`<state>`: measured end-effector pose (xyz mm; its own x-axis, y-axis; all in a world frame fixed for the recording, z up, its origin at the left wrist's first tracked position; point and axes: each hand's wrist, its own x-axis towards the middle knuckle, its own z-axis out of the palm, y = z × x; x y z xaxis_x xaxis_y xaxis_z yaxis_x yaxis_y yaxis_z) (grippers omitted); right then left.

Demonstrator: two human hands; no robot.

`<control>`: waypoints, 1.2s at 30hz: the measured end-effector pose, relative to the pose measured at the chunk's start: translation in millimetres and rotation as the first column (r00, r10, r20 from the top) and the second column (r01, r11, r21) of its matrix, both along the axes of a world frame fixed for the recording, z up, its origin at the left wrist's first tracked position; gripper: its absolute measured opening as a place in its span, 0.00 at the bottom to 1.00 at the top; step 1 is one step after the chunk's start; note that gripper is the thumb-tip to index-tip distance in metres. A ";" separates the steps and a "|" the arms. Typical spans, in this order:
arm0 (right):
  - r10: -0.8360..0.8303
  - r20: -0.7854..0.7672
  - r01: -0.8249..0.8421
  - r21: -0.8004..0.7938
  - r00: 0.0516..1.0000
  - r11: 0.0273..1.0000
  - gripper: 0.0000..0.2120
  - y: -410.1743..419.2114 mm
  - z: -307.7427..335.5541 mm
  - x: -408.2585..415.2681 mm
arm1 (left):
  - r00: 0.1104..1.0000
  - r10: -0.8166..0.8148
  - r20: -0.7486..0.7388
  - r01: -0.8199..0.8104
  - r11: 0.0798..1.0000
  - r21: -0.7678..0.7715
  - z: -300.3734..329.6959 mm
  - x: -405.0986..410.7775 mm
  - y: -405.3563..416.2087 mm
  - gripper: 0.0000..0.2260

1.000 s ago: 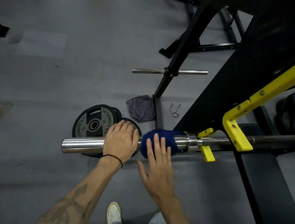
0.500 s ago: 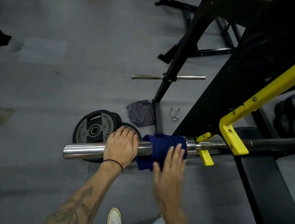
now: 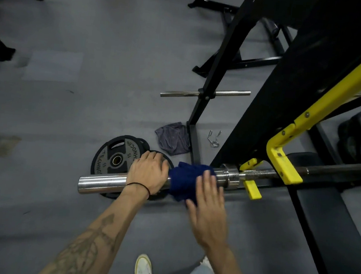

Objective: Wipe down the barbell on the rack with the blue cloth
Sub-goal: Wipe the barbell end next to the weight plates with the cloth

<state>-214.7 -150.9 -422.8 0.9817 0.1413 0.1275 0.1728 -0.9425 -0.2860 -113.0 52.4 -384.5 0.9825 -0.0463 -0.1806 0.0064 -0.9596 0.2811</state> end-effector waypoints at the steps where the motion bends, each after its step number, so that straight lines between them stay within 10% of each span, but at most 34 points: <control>1: -0.135 -0.037 0.138 0.097 0.990 0.986 0.32 0.9 4.0 -0.4 | 1.000 -0.003 0.001 0.003 1.000 -0.010 0.9 2.0 0.1 0.16; 3: -0.218 -0.121 0.237 0.172 0.968 0.956 0.33 29.8 11.8 -2.3 | 1.000 0.005 -0.001 -0.005 1.000 -0.028 0.6 4.0 0.8 0.16; 7: 0.125 -0.038 -0.127 -0.039 0.991 0.991 0.33 36.5 1.8 -5.3 | 0.998 0.032 -0.056 -0.036 0.996 -0.085 -0.8 11.2 3.9 0.19; 11: -0.216 -0.100 0.225 0.096 0.971 0.970 0.32 4.9 8.4 3.1 | 1.000 0.028 -0.001 -0.028 0.993 -0.111 1.5 17.7 5.4 0.19; 16: 0.121 -0.038 -0.124 -0.082 0.992 0.989 0.34 11.6 1.0 -4.5 | 0.996 0.037 -0.087 -0.045 0.995 -0.091 -1.0 22.6 4.9 0.23; 20: -0.087 -0.074 0.090 0.033 0.993 0.995 0.37 -4.1 3.4 2.0 | 0.994 0.039 -0.101 -0.046 0.997 -0.066 -4.0 34.7 6.5 0.22; 24: 0.281 -0.005 -0.277 -0.183 0.960 0.943 0.34 -6.7 -2.0 3.6 | 0.998 0.007 0.063 -0.012 0.997 0.073 5.8 36.6 6.0 0.14; 32: -0.071 0.046 0.063 0.149 0.996 0.987 0.33 7.2 19.7 12.5 | 0.951 0.058 0.304 -0.040 0.997 -0.066 -0.6 -21.7 19.3 0.09; 36: -0.091 0.024 0.091 0.014 0.996 0.996 0.37 20.7 20.2 36.3 | 0.952 0.087 0.292 -0.053 0.991 -0.124 -1.8 -42.3 21.4 0.20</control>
<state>-178.4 -130.3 -402.6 0.9870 0.0494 0.1530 0.0933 -0.9508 -0.2953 -155.3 73.7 -386.4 0.9924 0.0213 0.1214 -0.0276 -0.9216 0.3872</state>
